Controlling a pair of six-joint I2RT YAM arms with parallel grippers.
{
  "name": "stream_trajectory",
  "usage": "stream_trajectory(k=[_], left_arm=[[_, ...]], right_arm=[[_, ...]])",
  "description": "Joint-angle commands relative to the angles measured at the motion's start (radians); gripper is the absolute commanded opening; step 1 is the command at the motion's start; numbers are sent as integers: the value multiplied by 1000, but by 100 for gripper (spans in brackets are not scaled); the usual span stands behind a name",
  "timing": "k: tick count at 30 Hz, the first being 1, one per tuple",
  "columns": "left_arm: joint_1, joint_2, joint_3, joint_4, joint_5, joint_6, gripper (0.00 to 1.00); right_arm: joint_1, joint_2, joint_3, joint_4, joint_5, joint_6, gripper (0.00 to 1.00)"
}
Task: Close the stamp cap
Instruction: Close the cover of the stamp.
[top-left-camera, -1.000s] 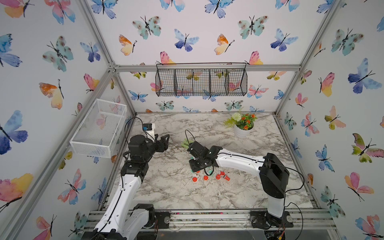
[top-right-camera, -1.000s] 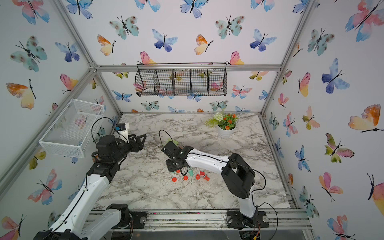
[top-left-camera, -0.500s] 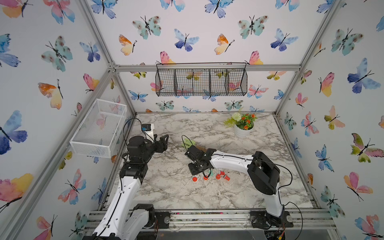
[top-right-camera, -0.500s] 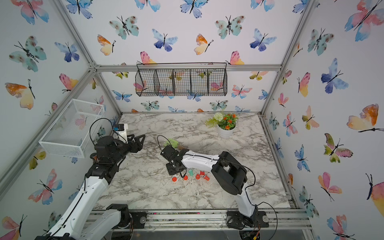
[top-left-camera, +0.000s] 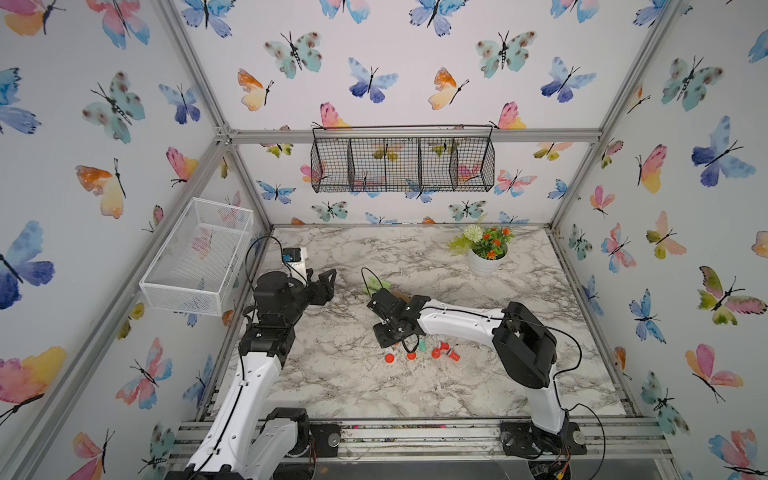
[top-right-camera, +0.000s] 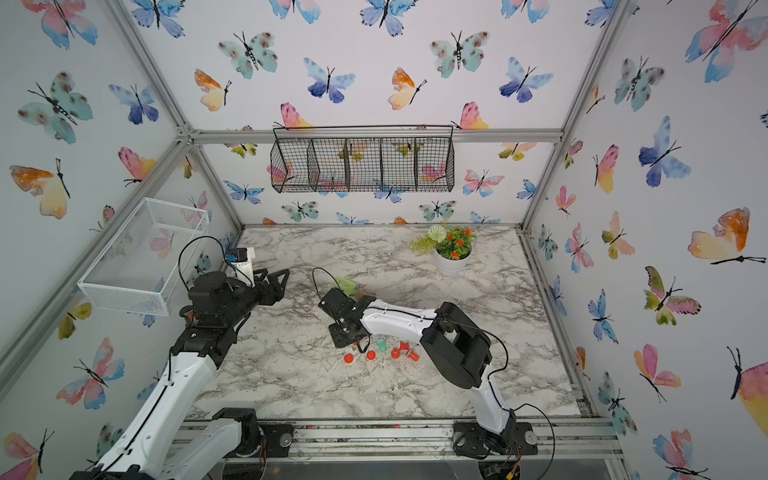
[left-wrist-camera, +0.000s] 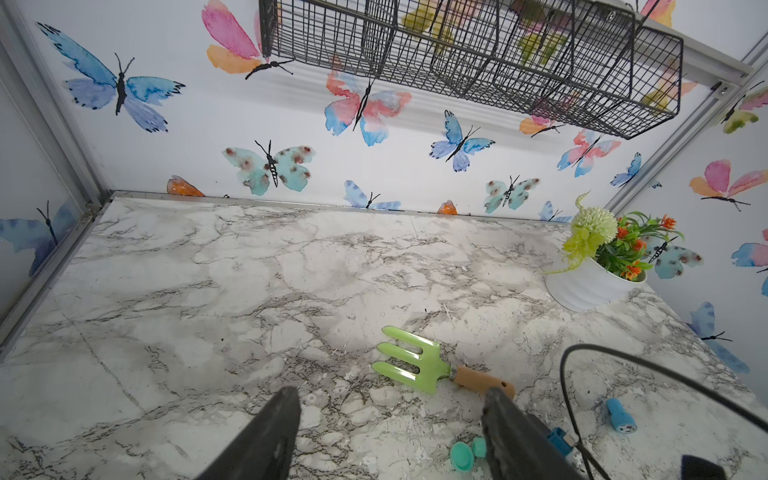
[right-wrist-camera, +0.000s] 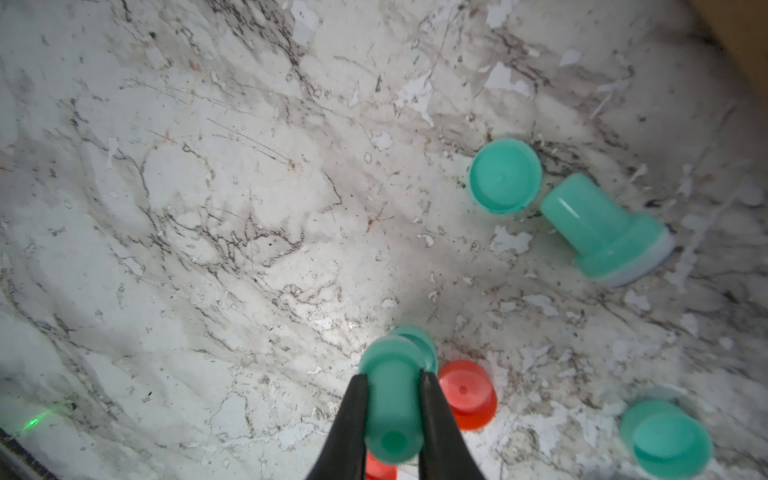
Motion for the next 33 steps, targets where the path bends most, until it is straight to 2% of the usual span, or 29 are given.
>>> stream_trajectory(k=[1,33], left_arm=[[8,1,-9,-4,10,7,72],[10,-1,-10,0,17,2,72]], right_arm=[[9,19,6,-3,2,-11,8],[15,-30,16,-16,13,-6,8]])
